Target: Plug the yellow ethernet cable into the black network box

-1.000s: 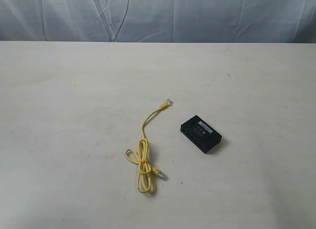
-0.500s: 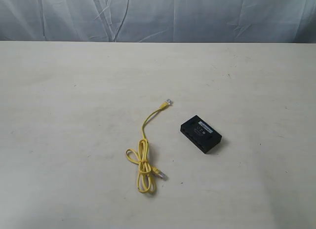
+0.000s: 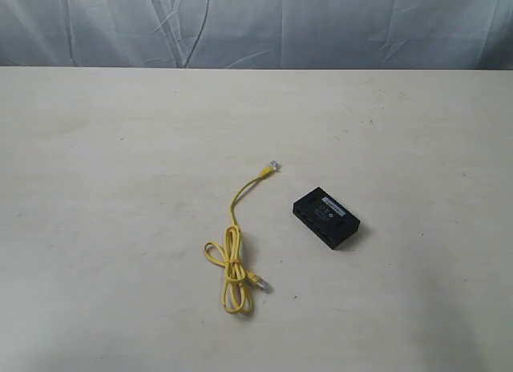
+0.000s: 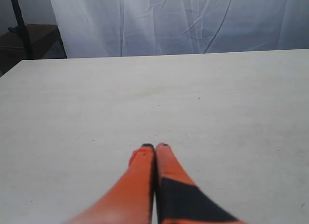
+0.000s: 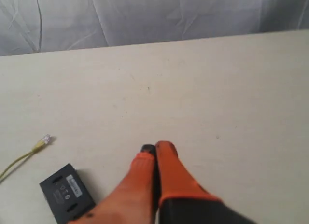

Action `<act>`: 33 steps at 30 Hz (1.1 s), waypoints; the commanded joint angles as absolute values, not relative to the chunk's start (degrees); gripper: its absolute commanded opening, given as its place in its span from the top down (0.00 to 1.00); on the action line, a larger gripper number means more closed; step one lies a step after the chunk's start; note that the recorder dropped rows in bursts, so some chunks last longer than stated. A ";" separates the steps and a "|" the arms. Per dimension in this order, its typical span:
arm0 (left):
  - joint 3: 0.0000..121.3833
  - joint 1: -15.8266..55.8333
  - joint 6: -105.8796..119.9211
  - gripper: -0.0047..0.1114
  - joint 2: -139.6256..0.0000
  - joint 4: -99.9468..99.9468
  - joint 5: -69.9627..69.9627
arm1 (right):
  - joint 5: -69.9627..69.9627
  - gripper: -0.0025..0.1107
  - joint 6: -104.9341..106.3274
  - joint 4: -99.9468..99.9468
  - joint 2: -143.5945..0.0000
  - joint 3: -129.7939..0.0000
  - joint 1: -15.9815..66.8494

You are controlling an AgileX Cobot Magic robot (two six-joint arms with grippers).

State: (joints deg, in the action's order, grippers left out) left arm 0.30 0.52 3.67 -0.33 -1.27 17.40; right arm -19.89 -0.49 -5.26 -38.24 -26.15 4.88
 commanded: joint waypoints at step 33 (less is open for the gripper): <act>0.00 0.21 3.69 0.96 0.00 -0.87 16.94 | -48.54 0.99 -56.86 5.19 -122.79 -95.60 40.02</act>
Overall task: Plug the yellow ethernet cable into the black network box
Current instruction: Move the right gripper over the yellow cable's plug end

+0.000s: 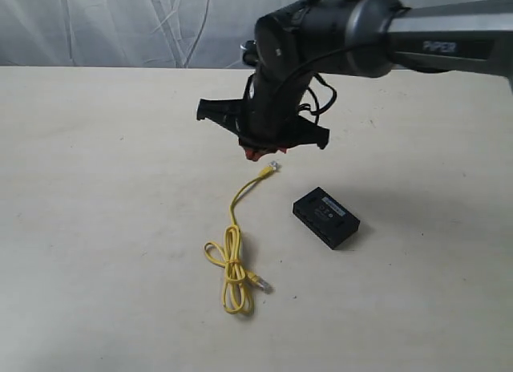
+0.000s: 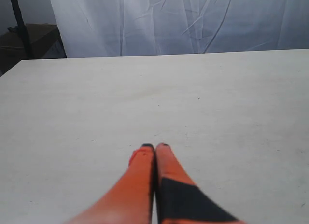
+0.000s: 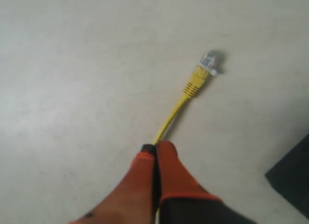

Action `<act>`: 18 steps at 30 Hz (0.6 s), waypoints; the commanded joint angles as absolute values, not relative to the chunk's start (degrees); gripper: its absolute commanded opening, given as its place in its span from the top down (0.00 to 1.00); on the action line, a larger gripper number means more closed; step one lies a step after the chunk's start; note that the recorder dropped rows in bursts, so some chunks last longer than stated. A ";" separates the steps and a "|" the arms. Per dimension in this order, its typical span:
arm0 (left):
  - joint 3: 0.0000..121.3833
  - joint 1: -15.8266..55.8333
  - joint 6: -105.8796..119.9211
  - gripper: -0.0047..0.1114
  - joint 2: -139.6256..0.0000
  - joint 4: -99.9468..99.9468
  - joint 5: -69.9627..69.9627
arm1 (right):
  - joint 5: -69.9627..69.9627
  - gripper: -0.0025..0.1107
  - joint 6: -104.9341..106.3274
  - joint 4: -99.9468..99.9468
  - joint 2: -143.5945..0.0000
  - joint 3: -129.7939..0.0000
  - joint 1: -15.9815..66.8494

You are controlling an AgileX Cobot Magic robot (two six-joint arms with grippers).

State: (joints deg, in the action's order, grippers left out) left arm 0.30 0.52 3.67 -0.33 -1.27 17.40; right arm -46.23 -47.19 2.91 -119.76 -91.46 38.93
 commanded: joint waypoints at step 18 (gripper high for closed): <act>0.00 0.21 3.69 0.96 0.00 -0.85 16.66 | -49.18 0.98 -69.61 4.84 -128.20 -96.28 40.15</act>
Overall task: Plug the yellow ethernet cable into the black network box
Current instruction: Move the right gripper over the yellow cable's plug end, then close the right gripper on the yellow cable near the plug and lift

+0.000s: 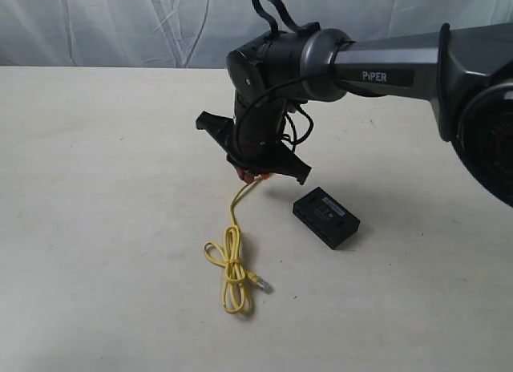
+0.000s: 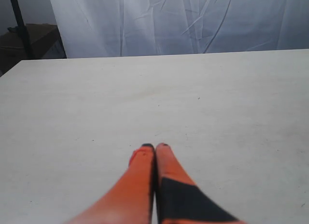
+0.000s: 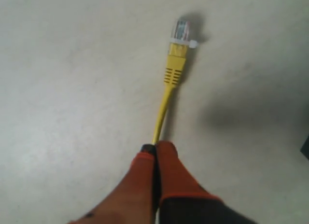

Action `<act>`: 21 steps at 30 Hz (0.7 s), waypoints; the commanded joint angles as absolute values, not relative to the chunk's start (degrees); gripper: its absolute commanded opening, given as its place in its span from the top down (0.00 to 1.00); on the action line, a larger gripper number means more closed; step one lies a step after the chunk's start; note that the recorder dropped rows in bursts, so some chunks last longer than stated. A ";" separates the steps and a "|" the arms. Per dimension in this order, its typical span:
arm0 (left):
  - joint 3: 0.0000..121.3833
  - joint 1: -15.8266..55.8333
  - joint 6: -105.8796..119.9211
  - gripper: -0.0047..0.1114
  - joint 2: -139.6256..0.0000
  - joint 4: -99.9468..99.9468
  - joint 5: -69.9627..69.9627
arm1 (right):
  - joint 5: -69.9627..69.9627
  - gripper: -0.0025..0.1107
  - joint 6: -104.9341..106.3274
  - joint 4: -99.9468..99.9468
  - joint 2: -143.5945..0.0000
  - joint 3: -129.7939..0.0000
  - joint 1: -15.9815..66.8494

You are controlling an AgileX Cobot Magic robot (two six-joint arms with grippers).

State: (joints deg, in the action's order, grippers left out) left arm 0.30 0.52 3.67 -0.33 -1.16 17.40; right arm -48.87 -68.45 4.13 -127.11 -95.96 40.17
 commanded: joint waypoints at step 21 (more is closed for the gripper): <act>0.00 0.21 3.69 0.96 0.00 -0.85 16.66 | -46.03 0.63 -75.43 5.84 -130.92 -96.28 40.15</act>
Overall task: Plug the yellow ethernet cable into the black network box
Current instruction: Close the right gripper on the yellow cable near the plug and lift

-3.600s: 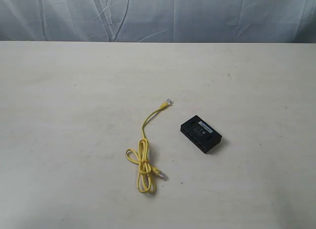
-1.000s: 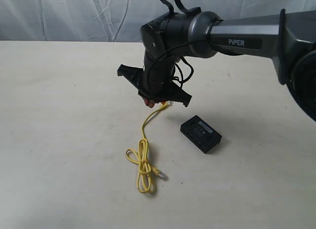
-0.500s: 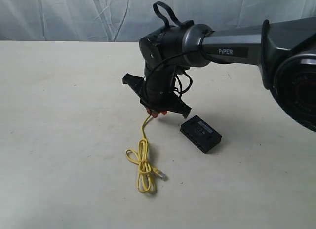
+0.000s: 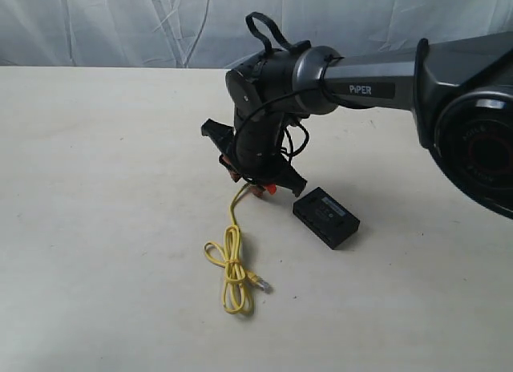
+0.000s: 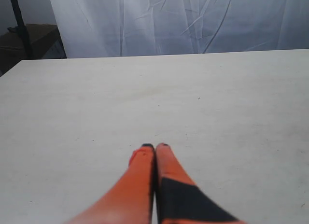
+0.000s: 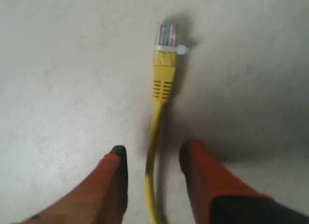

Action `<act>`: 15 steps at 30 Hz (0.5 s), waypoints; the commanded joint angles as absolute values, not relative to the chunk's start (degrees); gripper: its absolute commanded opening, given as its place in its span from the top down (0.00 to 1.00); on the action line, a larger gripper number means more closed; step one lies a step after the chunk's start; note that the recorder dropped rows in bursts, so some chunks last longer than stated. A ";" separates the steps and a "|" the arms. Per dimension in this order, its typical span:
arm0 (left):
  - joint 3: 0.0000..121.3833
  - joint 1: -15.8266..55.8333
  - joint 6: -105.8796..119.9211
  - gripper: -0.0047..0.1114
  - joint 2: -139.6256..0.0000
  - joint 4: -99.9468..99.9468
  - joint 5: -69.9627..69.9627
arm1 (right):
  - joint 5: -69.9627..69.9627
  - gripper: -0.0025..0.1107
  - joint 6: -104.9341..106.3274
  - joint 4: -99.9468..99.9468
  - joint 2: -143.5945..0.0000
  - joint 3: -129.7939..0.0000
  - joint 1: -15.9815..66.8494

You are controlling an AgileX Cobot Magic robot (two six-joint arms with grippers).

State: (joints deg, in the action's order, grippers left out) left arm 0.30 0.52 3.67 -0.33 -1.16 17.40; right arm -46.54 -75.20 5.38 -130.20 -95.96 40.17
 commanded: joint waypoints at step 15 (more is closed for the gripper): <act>0.00 0.21 3.69 0.96 0.00 -0.85 16.66 | -48.01 0.98 -68.01 1.89 -131.58 -96.28 40.15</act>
